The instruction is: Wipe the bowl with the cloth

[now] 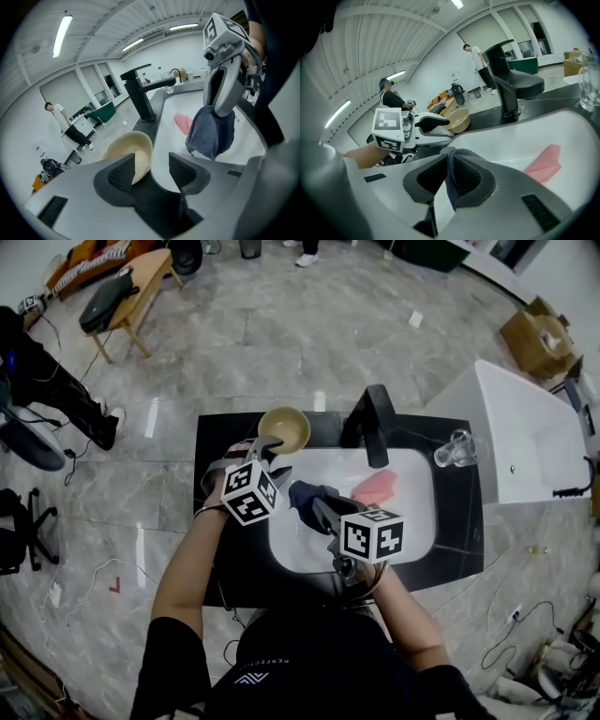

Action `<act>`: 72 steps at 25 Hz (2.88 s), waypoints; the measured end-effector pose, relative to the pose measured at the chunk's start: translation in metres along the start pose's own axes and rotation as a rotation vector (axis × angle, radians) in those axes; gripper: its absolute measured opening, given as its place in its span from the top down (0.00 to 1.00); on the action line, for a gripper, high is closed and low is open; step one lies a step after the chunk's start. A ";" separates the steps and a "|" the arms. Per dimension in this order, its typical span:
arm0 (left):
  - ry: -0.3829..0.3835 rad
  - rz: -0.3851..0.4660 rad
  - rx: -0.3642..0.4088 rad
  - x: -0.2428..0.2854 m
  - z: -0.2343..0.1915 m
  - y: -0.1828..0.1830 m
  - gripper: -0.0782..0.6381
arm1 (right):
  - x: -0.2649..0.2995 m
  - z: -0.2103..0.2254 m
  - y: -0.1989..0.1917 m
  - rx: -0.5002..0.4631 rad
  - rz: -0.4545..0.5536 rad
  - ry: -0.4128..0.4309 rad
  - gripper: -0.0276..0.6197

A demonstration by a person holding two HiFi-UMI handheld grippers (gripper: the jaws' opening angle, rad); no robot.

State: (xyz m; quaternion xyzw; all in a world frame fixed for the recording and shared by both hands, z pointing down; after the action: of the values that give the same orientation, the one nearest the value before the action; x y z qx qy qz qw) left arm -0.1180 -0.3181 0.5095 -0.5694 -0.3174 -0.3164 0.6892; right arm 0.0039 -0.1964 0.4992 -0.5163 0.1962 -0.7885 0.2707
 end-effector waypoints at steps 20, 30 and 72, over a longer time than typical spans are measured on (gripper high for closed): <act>-0.054 -0.074 0.119 0.015 -0.008 0.011 0.85 | 0.000 0.009 -0.003 0.072 0.021 0.004 0.86; 0.028 0.271 -0.220 -0.038 0.013 0.016 0.86 | -0.027 0.003 0.009 -0.008 0.099 0.046 0.86; -0.059 0.829 -0.675 -0.114 0.183 0.049 0.87 | -0.119 -0.038 0.026 -0.320 0.314 0.446 0.86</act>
State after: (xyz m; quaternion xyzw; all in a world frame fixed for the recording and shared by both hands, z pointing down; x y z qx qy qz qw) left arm -0.1610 -0.1215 0.4174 -0.8455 0.0342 -0.0860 0.5259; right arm 0.0127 -0.1404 0.3842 -0.3301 0.4495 -0.7899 0.2549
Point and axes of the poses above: the fingertips, and each gripper's own axes: x forward along the fingers, z to its right, y out of its top, the point moved 8 cm from there along -x, backward along the fingers, and after that the axes turned 14 degrees about -y, right-handed, at the moved point
